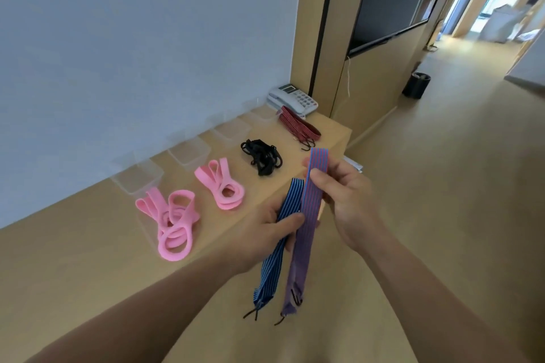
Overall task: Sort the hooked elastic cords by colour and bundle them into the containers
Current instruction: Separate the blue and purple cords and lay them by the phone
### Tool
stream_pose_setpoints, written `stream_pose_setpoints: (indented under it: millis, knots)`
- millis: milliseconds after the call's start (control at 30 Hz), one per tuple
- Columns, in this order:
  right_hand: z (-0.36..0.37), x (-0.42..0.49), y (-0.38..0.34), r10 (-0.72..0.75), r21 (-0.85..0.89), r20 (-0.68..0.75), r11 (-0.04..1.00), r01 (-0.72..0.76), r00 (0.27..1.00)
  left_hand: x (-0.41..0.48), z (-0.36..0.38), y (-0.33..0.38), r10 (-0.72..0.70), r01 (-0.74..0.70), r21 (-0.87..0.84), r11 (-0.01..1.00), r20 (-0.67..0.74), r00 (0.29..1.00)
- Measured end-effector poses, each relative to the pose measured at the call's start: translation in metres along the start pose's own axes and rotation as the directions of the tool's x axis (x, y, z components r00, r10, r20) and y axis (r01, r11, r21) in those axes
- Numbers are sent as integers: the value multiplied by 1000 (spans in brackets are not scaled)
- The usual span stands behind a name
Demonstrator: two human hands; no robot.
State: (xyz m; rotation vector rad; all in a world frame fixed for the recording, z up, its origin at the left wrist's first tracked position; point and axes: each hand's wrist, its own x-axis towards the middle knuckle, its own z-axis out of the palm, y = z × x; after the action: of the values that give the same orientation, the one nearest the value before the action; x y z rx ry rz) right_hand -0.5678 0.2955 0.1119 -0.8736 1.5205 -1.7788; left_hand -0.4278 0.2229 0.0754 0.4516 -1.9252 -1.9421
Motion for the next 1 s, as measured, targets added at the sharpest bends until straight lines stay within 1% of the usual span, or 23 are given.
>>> stream_pose_setpoints:
  millis: [67, 167, 233, 333, 433, 500, 600, 667, 733, 800, 833, 867, 933, 1000]
  knots:
    - [-19, 11, -3, 45, 79, 31, 996, -48, 998, 19, 6, 2, 7, -6, -76, 997, 8, 1000]
    - [-48, 29, -10, 62, 139, 100, 987, -76, 993, 46, 16, -1, -20, 27, -163, 986, 40, 999]
    - [-66, 40, -12, 62, 142, 139, 986, -82, 988, 61, 26, -3, -16, 20, -146, 989, 28, 999]
    - [-92, 47, -8, 85, 47, 208, 994, -97, 975, 85, 45, 0, -14, 12, -38, 999, -58, 998]
    - [-116, 46, 7, 73, -90, 253, 995, -51, 965, 110, 59, 10, 12, -21, -52, 998, -170, 985]
    - [-130, 45, 16, 94, -164, 247, 985, -54, 965, 123, 68, 19, 17, -32, -78, 996, -183, 983]
    - [-146, 46, 24, 117, -226, 221, 972, -66, 968, 139, 81, 30, 8, -28, -137, 990, -150, 989]
    - [-153, 52, 25, 74, -279, 170, 960, -24, 983, 151, 85, 31, 8, -22, -96, 995, -151, 988]
    - [-159, 60, 21, 29, -293, 93, 956, -1, 995, 161, 86, 27, -14, 1, -62, 998, -198, 980]
    - [-166, 73, 14, -15, -277, 16, 961, 19, 1000, 169, 87, 15, -73, 60, -59, 996, -256, 964]
    - [-169, 80, 11, -30, -257, -9, 966, 27, 1000, 171, 90, 8, -111, 98, -61, 993, -264, 958]
    - [-171, 86, 9, -32, -225, -26, 974, 25, 999, 173, 93, 0, -141, 129, -66, 989, -250, 958]
    - [-172, 99, 4, -33, -162, -46, 987, 25, 998, 177, 99, -10, -156, 147, -65, 987, -164, 974]
    - [-174, 111, 2, -62, -183, -61, 982, 50, 996, 185, 104, -12, -123, 124, 6, 992, -76, 989]
